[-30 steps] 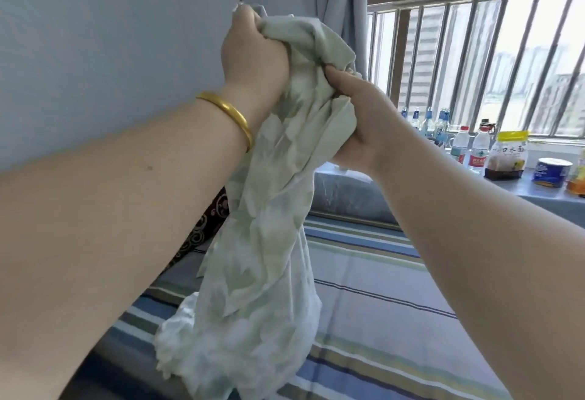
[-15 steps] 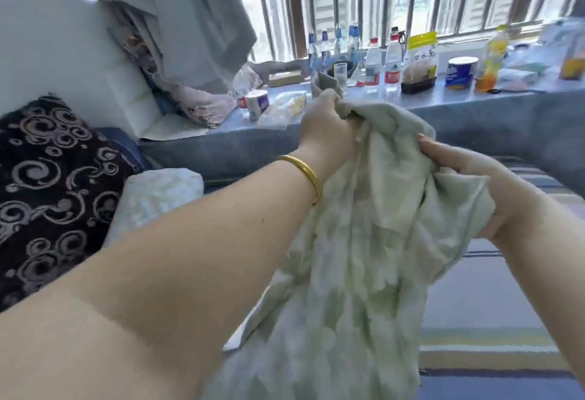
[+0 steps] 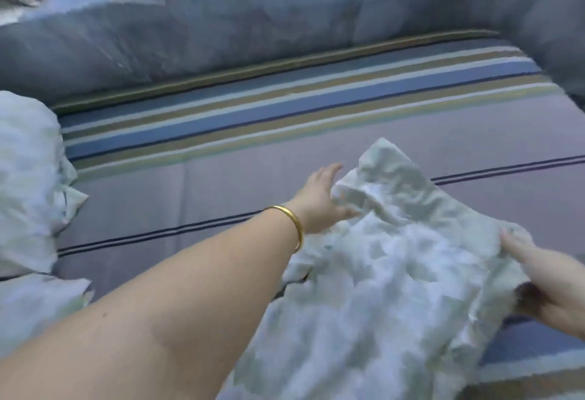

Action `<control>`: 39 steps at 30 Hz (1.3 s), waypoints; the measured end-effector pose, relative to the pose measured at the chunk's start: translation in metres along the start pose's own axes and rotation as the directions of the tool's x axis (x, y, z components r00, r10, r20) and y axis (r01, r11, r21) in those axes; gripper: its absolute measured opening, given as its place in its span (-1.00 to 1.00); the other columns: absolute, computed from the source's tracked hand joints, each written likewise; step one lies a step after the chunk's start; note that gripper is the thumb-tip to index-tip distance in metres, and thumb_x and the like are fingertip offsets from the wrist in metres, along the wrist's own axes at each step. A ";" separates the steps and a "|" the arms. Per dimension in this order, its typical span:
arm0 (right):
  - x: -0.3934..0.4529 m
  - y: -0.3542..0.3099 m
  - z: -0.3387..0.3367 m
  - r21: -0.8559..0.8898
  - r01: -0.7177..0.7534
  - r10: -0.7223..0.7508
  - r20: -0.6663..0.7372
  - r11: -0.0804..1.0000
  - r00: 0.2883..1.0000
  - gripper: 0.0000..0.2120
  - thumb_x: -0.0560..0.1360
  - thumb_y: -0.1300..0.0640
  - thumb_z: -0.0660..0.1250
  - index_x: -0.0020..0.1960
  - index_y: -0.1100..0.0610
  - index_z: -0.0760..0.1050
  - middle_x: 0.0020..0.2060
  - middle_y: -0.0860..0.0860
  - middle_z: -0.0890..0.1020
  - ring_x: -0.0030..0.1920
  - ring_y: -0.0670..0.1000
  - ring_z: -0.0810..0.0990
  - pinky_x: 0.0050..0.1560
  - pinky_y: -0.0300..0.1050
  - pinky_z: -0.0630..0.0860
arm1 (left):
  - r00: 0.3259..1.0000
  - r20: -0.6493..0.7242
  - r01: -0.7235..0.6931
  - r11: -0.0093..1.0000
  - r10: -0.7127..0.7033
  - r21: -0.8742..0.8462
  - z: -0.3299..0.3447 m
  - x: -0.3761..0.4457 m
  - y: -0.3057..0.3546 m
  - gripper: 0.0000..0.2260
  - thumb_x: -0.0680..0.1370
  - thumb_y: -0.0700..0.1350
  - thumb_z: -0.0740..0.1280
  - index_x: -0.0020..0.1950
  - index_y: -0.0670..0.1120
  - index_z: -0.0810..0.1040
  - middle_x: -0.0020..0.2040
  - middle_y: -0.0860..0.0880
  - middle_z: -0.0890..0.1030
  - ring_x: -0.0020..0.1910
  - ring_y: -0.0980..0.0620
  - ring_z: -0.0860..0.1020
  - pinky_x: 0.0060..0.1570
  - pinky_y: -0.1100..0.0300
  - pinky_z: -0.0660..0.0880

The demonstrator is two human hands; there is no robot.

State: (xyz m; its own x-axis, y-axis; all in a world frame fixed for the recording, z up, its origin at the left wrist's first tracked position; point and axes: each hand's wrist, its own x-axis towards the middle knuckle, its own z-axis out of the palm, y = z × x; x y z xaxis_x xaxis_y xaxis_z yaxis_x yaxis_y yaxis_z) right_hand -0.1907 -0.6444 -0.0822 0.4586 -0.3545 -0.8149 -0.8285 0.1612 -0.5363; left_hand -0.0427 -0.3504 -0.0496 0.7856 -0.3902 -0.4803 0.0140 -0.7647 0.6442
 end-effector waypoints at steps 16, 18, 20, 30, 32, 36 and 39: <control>-0.098 -0.021 0.317 -0.516 0.696 -0.062 0.823 -0.500 0.565 -0.71 0.55 -0.13 0.18 0.24 -0.18 0.47 0.15 -0.16 0.59 0.24 0.02 0.38 0.16 -0.04 0.34 | 0.844 0.457 0.280 0.957 -0.280 0.071 -0.048 -0.184 -0.173 -0.05 0.28 0.33 0.52 0.54 0.21 0.11 0.53 0.11 0.19 0.51 0.07 0.20 0.50 0.01 0.21; -0.100 -0.024 0.322 -0.568 0.647 -0.136 0.795 -0.509 0.592 -0.80 0.60 -0.07 0.14 0.07 -0.10 0.53 -0.17 -0.11 0.52 0.11 0.04 0.39 0.04 -0.07 0.27 | 0.868 0.431 0.242 0.968 -0.246 0.065 -0.051 -0.179 -0.166 -0.35 0.42 0.14 0.50 0.45 0.10 0.34 0.36 0.03 0.46 0.33 0.01 0.44 0.34 0.07 0.39; -0.096 -0.035 0.324 -0.668 0.606 -0.264 0.736 -0.433 0.623 -0.82 0.60 0.00 0.12 -0.02 -0.05 0.50 -0.29 -0.09 0.42 0.12 0.06 0.41 0.02 -0.05 0.23 | 0.912 0.332 0.215 0.970 -0.240 0.112 -0.061 -0.171 -0.163 -0.70 0.49 -0.07 0.39 0.21 0.01 0.50 0.11 -0.01 0.59 0.08 -0.05 0.54 0.03 0.16 0.46; -0.078 -0.106 0.345 -0.862 0.364 -0.609 0.506 -0.352 0.611 -0.82 0.50 0.25 0.13 -0.08 -0.03 0.34 -0.07 -0.02 0.64 0.04 0.08 0.36 0.14 0.05 0.20 | 0.822 -0.249 0.569 0.740 -0.512 0.358 -0.143 -0.132 -0.195 -0.78 0.52 -0.29 0.26 0.10 -0.09 0.60 0.09 -0.17 0.61 0.09 -0.22 0.57 -0.11 0.11 0.41; -0.072 -0.115 0.352 -0.890 0.384 -0.684 0.439 -0.244 0.583 -0.82 0.51 0.24 0.11 -0.08 -0.04 0.33 -0.05 0.00 0.63 0.09 0.11 0.40 0.12 0.07 0.20 | 0.796 -0.371 0.598 0.713 -0.477 0.366 -0.155 -0.114 -0.197 -0.78 0.54 -0.30 0.23 0.10 -0.10 0.58 0.12 -0.18 0.58 0.13 -0.23 0.54 -0.09 0.07 0.40; -0.042 -0.136 0.334 -0.871 0.474 -0.617 0.303 0.130 0.726 -0.73 0.61 -0.22 0.08 0.22 -0.18 0.40 0.22 0.00 0.51 0.29 0.16 0.35 0.14 0.11 0.28 | 0.739 -0.498 0.652 0.665 -0.452 0.364 -0.174 -0.082 -0.199 -0.70 0.53 -0.30 0.23 0.22 -0.09 0.54 0.18 -0.18 0.52 0.22 -0.24 0.47 0.07 -0.06 0.47; -0.006 -0.141 0.284 -0.915 0.359 -0.484 0.233 0.185 0.844 -0.55 0.61 -0.27 0.03 0.42 -0.13 0.34 0.34 0.07 0.44 0.37 0.23 0.31 0.32 0.16 0.33 | 0.719 -0.490 0.667 0.689 -0.493 0.284 -0.168 -0.070 -0.203 -0.63 0.54 -0.23 0.23 0.35 -0.04 0.43 0.29 -0.17 0.43 0.31 -0.26 0.37 0.27 -0.12 0.38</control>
State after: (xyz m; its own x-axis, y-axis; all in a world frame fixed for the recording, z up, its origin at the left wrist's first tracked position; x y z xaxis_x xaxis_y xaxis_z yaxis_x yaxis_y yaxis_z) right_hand 0.0149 -0.4034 -0.0643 0.8626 -0.1627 -0.4790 -0.2829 -0.9401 -0.1902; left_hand 0.0035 -0.0823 -0.0467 0.8610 0.3481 -0.3709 0.3576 -0.9328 -0.0453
